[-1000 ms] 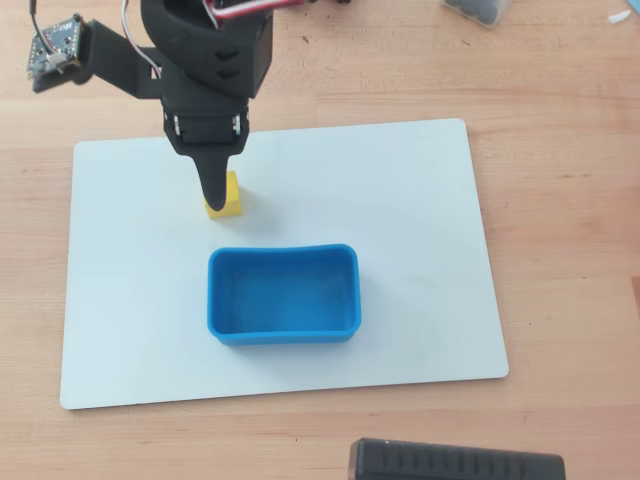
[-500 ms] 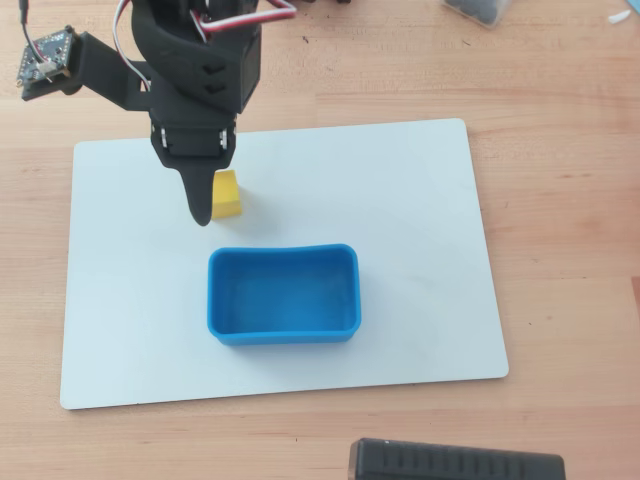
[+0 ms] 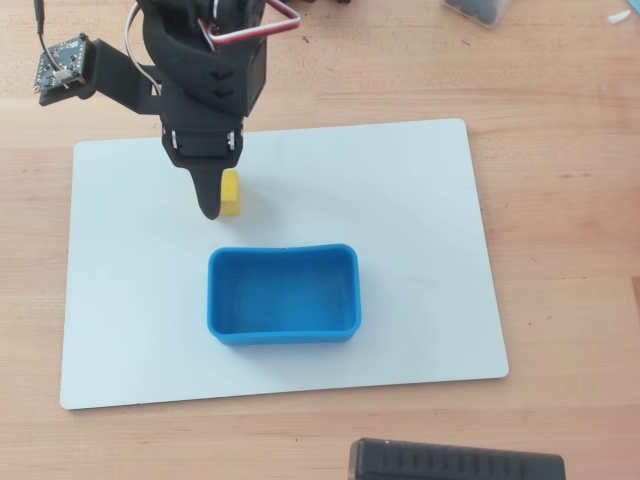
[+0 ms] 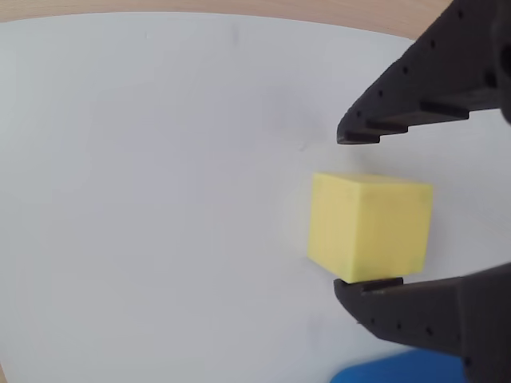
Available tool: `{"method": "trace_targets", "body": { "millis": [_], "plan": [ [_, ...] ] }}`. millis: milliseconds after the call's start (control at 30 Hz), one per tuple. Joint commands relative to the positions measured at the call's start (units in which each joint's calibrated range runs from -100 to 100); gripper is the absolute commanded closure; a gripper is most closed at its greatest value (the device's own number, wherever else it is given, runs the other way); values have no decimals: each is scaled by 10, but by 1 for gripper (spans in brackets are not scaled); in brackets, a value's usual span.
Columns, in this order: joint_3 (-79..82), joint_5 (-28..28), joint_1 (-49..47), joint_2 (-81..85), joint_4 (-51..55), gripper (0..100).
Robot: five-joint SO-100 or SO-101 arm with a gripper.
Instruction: Pick up yellow cube and drop it in the blue rectangular bin
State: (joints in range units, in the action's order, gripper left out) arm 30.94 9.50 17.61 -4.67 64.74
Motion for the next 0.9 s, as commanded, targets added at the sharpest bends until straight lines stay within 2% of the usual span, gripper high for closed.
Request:
{"method": "trace_targets", "body": {
  "millis": [0, 100, 200, 467, 867],
  "plan": [
    [0, 2, -11, 4, -12, 85],
    [0, 2, -9, 4, -16, 93],
    [-3, 2, -6, 4, -17, 95],
    [-32, -11, -13, 23, 9, 96],
    [-192, -52, -82, 99, 157, 96]
  ]
}}
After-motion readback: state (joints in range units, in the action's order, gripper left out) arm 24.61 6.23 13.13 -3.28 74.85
